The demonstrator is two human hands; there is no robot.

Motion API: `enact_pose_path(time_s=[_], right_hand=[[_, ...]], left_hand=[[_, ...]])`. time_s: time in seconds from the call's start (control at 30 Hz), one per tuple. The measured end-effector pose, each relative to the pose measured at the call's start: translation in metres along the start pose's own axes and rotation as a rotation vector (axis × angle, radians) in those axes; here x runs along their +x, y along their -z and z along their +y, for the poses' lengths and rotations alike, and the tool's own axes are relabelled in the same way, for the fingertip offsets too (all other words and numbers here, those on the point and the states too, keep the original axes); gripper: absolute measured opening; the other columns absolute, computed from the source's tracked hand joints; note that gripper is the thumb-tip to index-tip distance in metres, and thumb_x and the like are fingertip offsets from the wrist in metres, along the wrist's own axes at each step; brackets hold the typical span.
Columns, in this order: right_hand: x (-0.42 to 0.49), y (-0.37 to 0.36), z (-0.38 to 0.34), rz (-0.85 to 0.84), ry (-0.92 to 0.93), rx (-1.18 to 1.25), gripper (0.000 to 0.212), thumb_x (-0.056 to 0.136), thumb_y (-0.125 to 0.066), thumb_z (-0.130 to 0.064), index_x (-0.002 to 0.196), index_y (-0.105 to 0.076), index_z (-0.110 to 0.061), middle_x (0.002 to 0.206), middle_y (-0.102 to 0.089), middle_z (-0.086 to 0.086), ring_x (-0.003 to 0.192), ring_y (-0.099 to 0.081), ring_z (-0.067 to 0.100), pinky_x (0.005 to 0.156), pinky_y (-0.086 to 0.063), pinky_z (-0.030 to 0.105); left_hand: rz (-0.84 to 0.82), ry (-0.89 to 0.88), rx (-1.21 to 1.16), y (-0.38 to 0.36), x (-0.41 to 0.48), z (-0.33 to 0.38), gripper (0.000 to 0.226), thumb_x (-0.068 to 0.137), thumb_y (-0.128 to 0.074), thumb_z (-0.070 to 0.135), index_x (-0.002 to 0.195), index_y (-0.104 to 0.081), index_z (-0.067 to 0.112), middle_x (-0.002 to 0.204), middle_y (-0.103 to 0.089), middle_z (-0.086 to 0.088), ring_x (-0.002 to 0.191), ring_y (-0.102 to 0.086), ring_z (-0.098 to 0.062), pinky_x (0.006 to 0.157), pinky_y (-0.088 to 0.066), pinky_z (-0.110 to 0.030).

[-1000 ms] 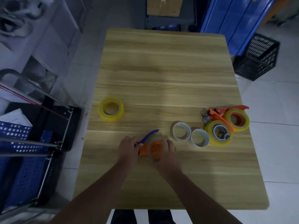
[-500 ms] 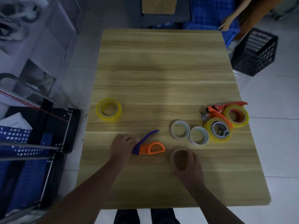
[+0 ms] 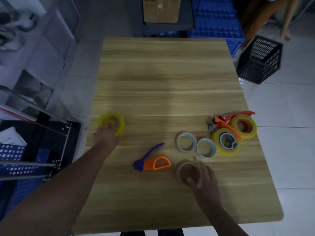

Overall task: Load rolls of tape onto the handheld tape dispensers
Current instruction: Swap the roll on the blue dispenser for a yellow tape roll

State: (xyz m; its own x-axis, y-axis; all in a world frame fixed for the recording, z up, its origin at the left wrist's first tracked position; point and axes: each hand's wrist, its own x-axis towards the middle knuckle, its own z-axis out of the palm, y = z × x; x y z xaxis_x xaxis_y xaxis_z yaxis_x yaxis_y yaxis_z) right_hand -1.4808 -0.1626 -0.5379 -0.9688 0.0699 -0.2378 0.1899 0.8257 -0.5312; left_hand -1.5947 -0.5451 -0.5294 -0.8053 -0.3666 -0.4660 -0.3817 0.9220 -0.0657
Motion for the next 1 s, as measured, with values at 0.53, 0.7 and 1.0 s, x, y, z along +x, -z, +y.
enact_pose_path(time_s=[0.53, 0.7, 1.0], right_hand=[[0.032, -0.005, -0.076, -0.145, 0.196, 0.108, 0.053, 0.089, -0.053, -0.046, 0.138, -0.044, -0.029, 0.143, -0.043, -0.002, 0.117, -0.056, 0.019, 0.096, -0.048, 0.035], [0.058, 0.005, -0.128, -0.294, 0.095, 0.573, 0.063, 0.094, -0.06, -0.035, 0.147, -0.027, -0.038, 0.14, -0.045, -0.017, 0.112, -0.055, -0.009, 0.091, -0.05, 0.026], [0.073, -0.001, -0.125, -0.272, -0.051, 0.831, 0.037, 0.094, -0.06, -0.01, 0.13, -0.052, -0.014, 0.116, -0.067, 0.003, 0.11, -0.063, 0.022, 0.089, -0.056, 0.037]], left_hand=[[-0.034, -0.252, -1.338, 0.018, -0.057, 0.013, 0.026, 0.081, -0.07, 0.003, 0.097, -0.065, 0.023, 0.093, -0.071, 0.01, 0.087, -0.064, 0.0, 0.075, -0.049, -0.023], [-0.207, -0.478, -1.384, 0.036, -0.071, 0.038, 0.03, 0.071, -0.078, 0.007, 0.099, -0.07, 0.013, 0.095, -0.074, 0.003, 0.091, -0.066, -0.008, 0.08, -0.053, -0.025], [-0.526, -0.53, -1.283, 0.011, -0.09, 0.05, 0.053, 0.071, -0.079, -0.002, 0.115, -0.065, 0.025, 0.107, -0.072, 0.006, 0.102, -0.067, -0.012, 0.086, -0.054, -0.029]])
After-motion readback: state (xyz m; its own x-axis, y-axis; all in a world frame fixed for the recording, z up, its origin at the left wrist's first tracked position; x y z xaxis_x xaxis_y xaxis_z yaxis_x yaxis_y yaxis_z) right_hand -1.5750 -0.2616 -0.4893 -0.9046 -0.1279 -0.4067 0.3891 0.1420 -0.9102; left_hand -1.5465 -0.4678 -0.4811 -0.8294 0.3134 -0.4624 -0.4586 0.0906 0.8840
